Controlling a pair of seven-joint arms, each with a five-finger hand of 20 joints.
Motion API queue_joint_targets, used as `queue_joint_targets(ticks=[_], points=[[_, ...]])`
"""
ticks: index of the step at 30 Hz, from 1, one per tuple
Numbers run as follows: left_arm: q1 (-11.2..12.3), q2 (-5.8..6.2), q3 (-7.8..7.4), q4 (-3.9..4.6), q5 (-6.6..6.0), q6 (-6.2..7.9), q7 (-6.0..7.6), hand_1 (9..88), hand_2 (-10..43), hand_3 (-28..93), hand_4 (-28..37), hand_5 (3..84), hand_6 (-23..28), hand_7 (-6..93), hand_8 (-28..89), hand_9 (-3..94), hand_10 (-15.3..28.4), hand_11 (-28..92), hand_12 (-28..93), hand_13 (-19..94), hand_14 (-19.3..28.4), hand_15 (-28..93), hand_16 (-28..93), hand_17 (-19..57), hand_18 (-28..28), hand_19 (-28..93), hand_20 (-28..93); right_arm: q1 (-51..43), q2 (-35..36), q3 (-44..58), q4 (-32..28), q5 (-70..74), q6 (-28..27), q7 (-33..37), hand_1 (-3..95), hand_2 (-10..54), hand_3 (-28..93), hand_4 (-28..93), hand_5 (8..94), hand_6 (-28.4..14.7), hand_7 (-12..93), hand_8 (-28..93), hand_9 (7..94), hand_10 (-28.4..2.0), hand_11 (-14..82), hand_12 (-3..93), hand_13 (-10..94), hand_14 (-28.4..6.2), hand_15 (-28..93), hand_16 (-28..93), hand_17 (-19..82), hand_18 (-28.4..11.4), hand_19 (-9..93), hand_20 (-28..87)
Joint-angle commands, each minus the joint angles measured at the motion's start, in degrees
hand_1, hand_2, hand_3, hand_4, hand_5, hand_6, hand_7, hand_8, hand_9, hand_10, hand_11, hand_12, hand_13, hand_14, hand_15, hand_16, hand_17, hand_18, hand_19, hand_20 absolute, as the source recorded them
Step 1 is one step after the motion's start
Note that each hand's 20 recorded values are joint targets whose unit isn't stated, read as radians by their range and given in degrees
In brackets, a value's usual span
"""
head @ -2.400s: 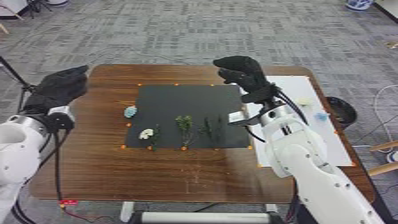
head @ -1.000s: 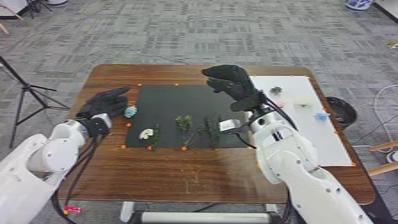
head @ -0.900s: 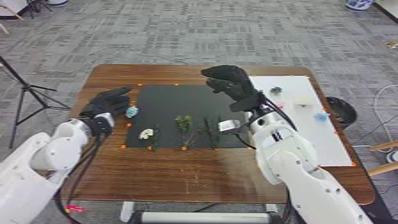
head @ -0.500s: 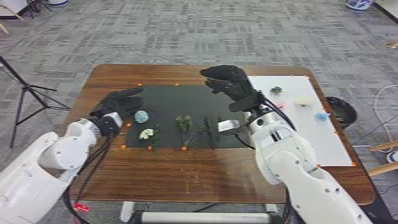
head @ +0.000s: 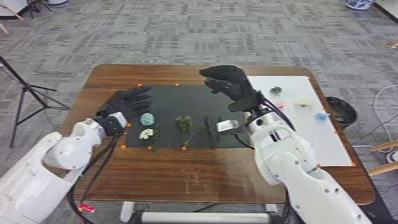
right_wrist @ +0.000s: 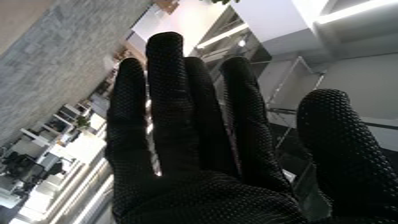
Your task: Arrange flowers
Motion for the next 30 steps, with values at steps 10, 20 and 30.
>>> queue_joint_targets(ticks=[10,20,30], points=[[7.06,3.51,-11.96,-12.60,6.96,11.41,0.37,35.0,9.0,66,-23.8,35.3,9.3,10.2,-8,17.9,17.6,17,2,9,16.6,19,-7,-11.7,16.3,35,4,0.54,-0.17,0.16,0.59,-0.74,0.14,-0.03,17.5,17.6,82,-21,52.8,-4.2,15,-11,52.0,-16.6,13.8,13.6,49,-14.5,49,16,19,-22.0,63,26],[30.83,0.87,-33.08,-20.41,4.31,16.17,5.76,28.9,14.7,67,-28.0,37.6,9.9,10.4,-9,22.1,18.5,19,2,12,17.4,23,-9,-10.3,14.4,36,3,8.00,-4.73,-1.25,6.59,-9.69,-16.30,-3.52,17.1,17.6,82,-21,51.9,-3.9,14,-11,50.9,-16.0,13.2,13.4,45,-14.9,48,16,19,-21.8,62,25],[46.23,-9.24,-40.27,-24.14,0.50,20.33,10.92,25.9,17.3,67,-28.2,37.7,9.4,9.9,-8,24.0,17.9,18,3,14,17.3,23,-8,-10.3,14.2,35,4,16.84,-6.14,-10.57,10.73,-16.41,-23.31,-6.32,14.8,21.2,81,-21,47.4,-3.0,13,-11,43.9,-15.0,10.3,12.9,31,-17.1,42,13,13,-21.0,57,22]])
